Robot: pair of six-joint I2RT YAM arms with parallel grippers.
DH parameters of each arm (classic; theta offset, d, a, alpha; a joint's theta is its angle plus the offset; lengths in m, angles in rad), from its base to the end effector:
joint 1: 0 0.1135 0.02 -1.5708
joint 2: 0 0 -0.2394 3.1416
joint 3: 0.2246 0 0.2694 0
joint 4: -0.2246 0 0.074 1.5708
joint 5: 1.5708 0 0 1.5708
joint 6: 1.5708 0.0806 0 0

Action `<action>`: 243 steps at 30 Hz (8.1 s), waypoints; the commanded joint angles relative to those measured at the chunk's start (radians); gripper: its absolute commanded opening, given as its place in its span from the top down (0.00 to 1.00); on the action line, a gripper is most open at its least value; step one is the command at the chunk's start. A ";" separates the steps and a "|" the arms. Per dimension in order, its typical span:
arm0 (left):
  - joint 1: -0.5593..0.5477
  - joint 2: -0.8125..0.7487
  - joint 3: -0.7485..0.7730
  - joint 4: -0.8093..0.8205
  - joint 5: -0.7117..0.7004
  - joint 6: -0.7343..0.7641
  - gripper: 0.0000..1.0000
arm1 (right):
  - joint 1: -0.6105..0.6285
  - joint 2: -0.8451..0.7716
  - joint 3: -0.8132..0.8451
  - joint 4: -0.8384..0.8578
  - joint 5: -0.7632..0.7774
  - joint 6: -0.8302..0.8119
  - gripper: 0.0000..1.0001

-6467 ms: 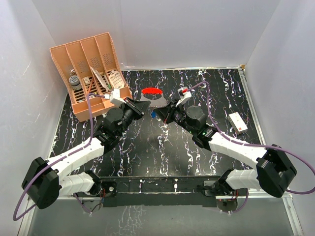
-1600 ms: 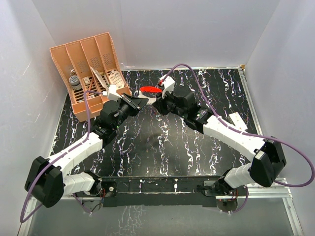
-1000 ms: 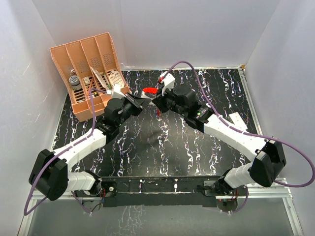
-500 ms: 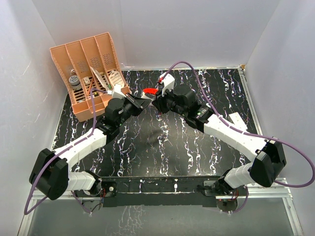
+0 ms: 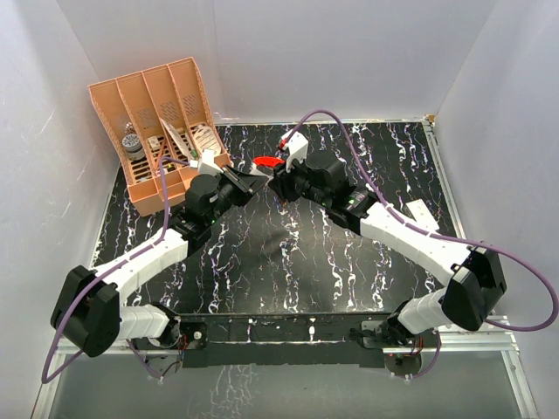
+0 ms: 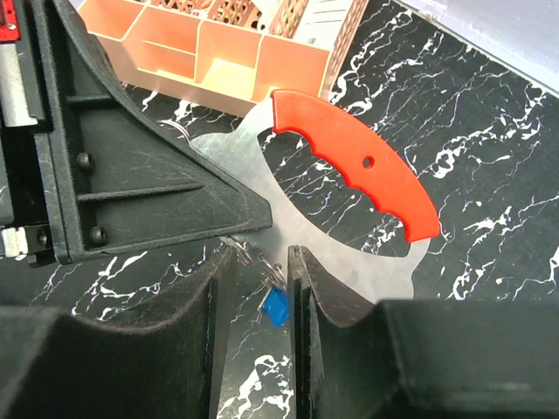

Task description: Put the keys on the keyring

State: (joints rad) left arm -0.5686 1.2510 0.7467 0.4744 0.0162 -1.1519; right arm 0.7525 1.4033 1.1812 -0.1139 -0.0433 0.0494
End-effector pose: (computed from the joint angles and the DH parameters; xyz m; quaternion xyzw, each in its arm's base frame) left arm 0.3011 -0.1940 0.2618 -0.2009 0.6889 -0.5317 0.4498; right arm 0.2862 0.2728 0.2993 -0.2925 0.7610 0.2421 0.5260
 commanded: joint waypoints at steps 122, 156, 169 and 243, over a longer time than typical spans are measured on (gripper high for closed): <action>0.010 0.034 0.088 -0.006 0.073 0.017 1.00 | 0.000 0.005 0.006 0.021 0.066 -0.049 1.00; 0.011 0.073 0.112 -0.038 0.094 0.026 1.00 | 0.002 0.020 0.049 -0.078 0.073 -0.065 0.83; 0.011 0.066 0.114 -0.035 0.096 0.017 1.00 | 0.001 -0.005 -0.046 -0.040 0.032 0.021 0.79; -0.080 -0.161 -0.082 0.021 -0.337 -0.375 1.00 | 0.002 -0.064 -0.143 0.299 -0.149 0.259 0.72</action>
State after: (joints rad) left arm -0.6441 1.1187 0.6262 0.4702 -0.3046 -1.5223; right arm 0.7517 1.3369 0.9688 0.1535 -0.1856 0.2646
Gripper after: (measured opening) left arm 0.065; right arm 0.273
